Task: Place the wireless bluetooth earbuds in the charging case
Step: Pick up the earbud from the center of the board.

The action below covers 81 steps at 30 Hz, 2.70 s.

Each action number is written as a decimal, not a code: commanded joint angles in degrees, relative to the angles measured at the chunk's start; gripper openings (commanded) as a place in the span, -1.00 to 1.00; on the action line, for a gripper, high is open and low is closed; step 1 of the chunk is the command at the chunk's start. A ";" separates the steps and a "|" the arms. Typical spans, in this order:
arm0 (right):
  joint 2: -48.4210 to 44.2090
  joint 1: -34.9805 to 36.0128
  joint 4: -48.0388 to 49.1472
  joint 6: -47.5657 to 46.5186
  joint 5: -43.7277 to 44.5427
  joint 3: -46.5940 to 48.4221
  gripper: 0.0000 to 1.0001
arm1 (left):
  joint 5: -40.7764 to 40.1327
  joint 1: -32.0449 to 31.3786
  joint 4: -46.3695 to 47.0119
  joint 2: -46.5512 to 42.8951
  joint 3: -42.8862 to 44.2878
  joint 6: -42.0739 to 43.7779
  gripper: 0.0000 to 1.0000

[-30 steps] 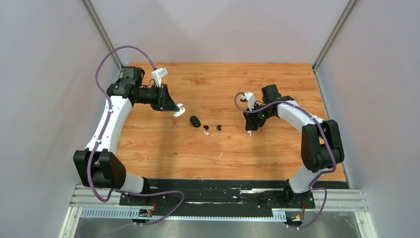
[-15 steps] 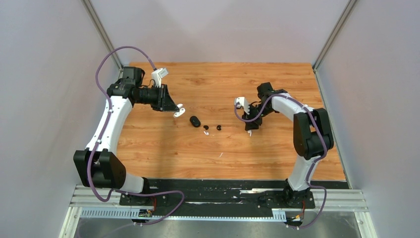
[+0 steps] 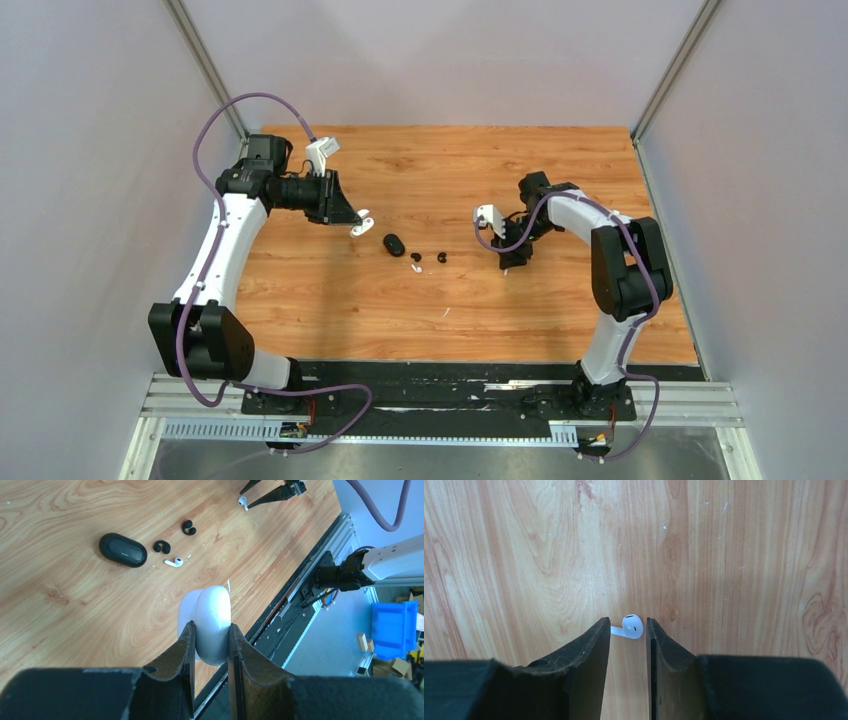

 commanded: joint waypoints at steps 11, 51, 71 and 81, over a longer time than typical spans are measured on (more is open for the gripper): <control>1.74 0.12 0.76 -0.39 0.38 1.14 -0.40 | 1.15 0.48 1.49 -0.37 0.33 0.28 -0.79; -1.53 -0.60 7.21 10.67 2.86 -0.63 -0.39 | 2.13 0.48 2.71 0.93 0.28 -0.59 -0.79; -3.45 -0.42 11.63 13.22 4.86 -5.51 -0.77 | 2.62 0.48 3.44 1.76 0.31 -1.14 -0.79; -20.53 5.14 23.14 15.24 4.07 -4.23 -1.00 | 2.55 -2.04 8.63 3.36 1.23 -7.75 -0.84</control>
